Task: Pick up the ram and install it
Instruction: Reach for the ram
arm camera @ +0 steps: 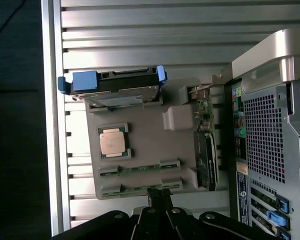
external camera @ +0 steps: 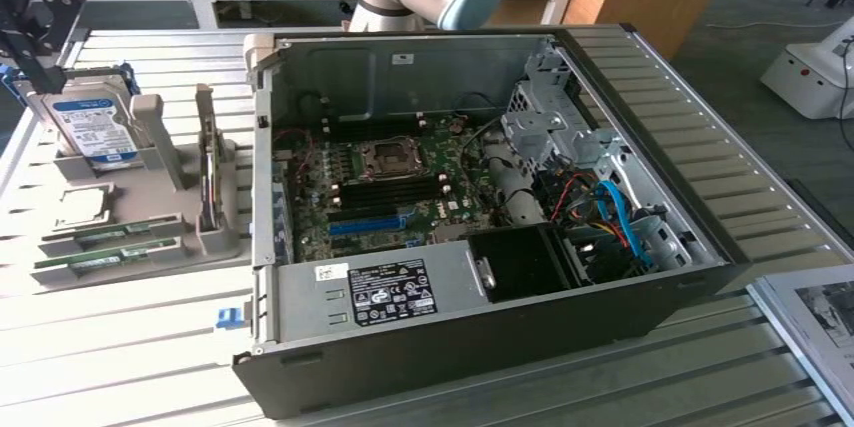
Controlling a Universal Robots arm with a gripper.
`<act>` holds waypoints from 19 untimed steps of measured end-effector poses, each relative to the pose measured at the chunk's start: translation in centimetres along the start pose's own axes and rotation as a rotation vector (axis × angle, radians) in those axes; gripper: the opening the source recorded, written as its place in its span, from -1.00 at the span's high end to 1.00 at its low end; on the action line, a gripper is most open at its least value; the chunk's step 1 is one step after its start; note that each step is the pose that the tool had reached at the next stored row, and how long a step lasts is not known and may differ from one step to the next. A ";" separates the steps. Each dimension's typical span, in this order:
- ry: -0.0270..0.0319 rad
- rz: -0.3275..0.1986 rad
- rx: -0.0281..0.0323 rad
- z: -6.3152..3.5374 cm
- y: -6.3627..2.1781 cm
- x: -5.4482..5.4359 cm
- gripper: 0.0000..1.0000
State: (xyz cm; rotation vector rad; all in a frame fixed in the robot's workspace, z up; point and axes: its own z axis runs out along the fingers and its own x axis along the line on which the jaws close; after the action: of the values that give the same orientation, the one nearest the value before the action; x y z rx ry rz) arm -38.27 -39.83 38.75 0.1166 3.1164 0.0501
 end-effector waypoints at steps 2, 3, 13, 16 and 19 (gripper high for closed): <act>0.0001 0.000 0.0000 0.01 -0.02 0.3 0.80; 0.0003 0.000 0.0000 0.01 -0.03 0.4 0.80; 0.0005 0.000 0.0000 0.03 -0.08 1.0 0.80; 0.0005 0.000 0.0000 0.03 -0.08 1.0 0.80; 0.0006 -0.004 -0.0001 0.03 -0.08 1.0 0.80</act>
State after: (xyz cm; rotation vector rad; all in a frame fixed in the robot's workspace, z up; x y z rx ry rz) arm -39.30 -39.83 38.69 0.1104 3.1172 0.0502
